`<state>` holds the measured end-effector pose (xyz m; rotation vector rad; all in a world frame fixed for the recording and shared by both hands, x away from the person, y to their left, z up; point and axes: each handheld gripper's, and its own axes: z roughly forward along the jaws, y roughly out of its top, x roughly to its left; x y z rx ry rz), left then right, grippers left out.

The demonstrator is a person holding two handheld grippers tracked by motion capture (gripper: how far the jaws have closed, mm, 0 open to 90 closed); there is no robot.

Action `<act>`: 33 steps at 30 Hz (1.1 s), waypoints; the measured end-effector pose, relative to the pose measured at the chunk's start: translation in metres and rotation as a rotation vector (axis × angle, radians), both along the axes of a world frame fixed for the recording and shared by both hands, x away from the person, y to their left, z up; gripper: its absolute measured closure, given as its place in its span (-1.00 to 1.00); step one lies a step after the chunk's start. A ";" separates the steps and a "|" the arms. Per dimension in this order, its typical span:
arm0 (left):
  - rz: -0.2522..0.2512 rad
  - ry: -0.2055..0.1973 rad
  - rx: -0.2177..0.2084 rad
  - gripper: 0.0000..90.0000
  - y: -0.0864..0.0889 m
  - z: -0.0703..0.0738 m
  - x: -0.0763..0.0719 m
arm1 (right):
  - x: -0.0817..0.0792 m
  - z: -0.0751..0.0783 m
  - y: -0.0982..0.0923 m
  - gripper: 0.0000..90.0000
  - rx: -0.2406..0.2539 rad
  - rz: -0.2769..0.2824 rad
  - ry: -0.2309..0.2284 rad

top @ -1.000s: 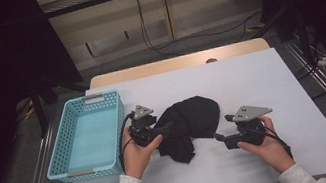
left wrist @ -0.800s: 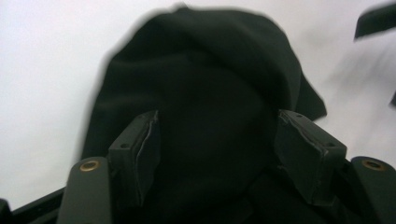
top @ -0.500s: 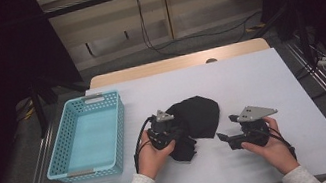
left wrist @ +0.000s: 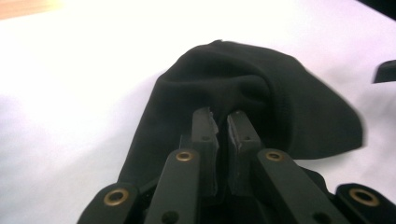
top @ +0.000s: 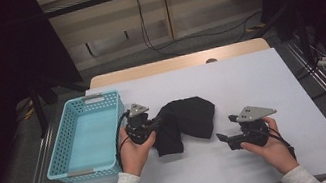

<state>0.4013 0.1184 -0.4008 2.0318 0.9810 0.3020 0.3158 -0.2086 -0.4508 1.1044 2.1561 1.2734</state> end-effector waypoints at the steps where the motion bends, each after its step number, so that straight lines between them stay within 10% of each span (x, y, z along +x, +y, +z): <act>1: 0.006 0.005 0.004 0.86 0.000 -0.003 0.001 | 0.000 0.000 0.000 -0.53 -0.001 0.000 0.001; 16: 0.067 0.085 0.080 0.85 0.000 -0.041 0.010 | 0.003 0.000 0.014 -0.48 -0.030 0.039 0.002; 27: 0.051 0.098 0.051 0.85 0.000 -0.047 0.007 | 0.013 -0.005 0.042 -0.47 -0.091 0.109 0.023; 33: 0.032 0.116 0.032 0.85 0.001 -0.048 0.005 | 0.021 -0.009 0.064 -0.02 -0.172 0.138 0.058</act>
